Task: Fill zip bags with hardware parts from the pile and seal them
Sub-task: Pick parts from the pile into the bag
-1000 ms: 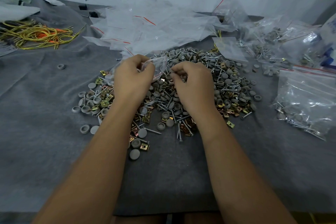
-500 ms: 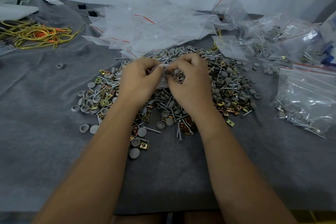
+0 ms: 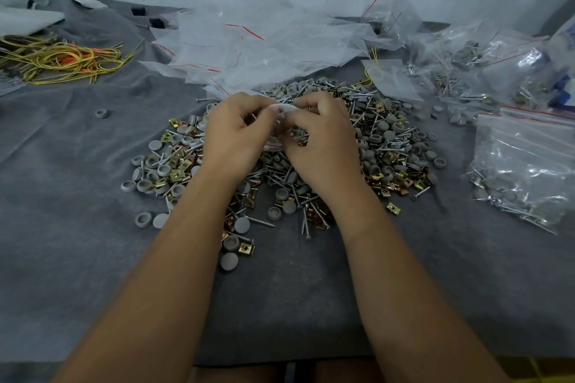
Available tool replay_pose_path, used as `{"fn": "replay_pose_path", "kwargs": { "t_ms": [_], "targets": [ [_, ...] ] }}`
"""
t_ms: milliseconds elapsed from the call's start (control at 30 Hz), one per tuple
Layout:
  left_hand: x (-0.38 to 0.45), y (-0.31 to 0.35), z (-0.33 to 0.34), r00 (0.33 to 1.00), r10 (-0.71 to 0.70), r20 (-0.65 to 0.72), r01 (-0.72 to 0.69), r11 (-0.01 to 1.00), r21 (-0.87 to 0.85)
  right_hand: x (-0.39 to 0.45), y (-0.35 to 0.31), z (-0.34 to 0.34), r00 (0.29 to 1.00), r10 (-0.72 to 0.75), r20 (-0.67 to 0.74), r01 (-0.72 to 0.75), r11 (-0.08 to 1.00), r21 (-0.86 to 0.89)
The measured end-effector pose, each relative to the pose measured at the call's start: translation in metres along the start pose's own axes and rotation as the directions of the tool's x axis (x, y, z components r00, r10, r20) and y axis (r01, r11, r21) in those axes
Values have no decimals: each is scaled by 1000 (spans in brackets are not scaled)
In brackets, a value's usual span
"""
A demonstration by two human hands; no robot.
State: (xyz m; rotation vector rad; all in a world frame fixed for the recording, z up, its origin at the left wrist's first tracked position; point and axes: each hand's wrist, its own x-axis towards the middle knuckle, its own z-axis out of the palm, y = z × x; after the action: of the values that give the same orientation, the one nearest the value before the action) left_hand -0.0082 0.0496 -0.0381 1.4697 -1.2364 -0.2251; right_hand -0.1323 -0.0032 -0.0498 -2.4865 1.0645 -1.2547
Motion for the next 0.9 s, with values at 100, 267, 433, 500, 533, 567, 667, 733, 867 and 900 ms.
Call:
{"fn": "replay_pose_path", "kwargs": {
  "t_ms": [100, 267, 433, 500, 533, 567, 667, 733, 867, 900],
  "targets": [
    [0, -1, 1, 1000, -17, -9, 17, 1000, 23, 1, 0, -1, 1000, 5, -8, -5, 1000, 3],
    [3, -9, 1, 990, -49, -135, 57, 997, 58, 2, -5, -7, 988, 40, -152, -22, 992, 122],
    [7, -10, -4, 932, -56, -358, 68, 997, 22, 3, -4, -11, 981, 149, -128, -126, 978, 167],
    [7, -7, -6, 893, 6, -451, 17, 999, 48, 3, -2, -9, 989, 143, -44, -139, 987, 79],
    [6, -6, -7, 874, 57, -482, -15, 996, 91, 3, -1, -8, 991, 132, 0, -132, 991, 37],
    [6, -4, -8, 862, 106, -495, -39, 989, 143, 2, -1, -7, 992, 118, 44, -118, 993, 3],
    [7, -7, -9, 890, 147, -432, -33, 965, 261, 1, -1, -3, 984, 48, 171, -31, 994, -102],
    [7, -12, -7, 934, 84, -348, 22, 957, 290, -2, 0, -1, 973, -3, 229, 41, 986, -161],
    [8, -17, -4, 969, -87, -233, 141, 963, 230, -5, 4, 2, 953, -28, 301, 121, 948, -294],
    [8, -18, -3, 969, -105, -223, 154, 965, 211, -5, 4, 2, 949, -23, 314, 129, 938, -321]
  ]
}}
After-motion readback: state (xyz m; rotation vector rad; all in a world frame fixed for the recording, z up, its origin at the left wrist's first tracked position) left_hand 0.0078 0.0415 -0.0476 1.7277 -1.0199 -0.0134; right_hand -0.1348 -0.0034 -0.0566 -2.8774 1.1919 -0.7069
